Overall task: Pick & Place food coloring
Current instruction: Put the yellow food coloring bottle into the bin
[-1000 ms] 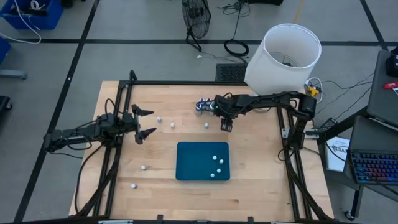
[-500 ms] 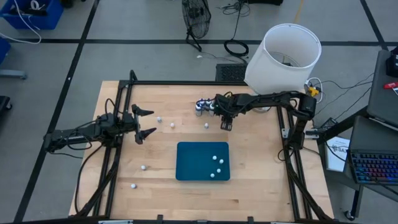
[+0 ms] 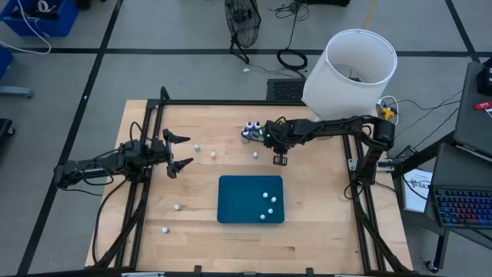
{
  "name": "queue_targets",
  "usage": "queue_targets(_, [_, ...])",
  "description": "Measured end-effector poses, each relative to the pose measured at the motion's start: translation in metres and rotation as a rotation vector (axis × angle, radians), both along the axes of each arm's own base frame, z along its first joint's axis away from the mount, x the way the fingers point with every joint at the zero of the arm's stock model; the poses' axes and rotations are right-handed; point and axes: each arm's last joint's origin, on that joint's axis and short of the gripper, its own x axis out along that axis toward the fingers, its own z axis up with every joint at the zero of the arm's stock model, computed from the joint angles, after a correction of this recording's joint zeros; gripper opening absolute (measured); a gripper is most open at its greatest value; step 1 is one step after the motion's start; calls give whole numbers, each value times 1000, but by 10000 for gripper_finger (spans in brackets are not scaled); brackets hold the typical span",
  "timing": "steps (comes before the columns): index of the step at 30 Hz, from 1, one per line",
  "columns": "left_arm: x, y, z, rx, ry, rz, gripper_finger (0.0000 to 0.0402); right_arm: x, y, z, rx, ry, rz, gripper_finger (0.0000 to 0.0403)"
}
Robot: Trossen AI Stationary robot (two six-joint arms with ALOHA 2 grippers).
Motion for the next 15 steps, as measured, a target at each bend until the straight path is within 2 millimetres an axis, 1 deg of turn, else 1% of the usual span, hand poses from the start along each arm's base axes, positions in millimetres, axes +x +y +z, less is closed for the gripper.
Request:
queue_targets(3, [0,0,0,0,0,0,399,-3,18,19,2,-38,17,46])
queue_targets(7, [0,0,0,0,0,0,399,-14,52,52,15,-121,51,46])
queue_targets(11, [0,0,0,0,0,-1,399,-27,88,83,24,-228,121,46])
queue_targets(13, [0,0,0,0,0,-1,399,-30,102,97,20,-272,125,46])
queue_targets(15, [0,0,0,0,0,-1,399,-31,114,107,29,-280,111,46])
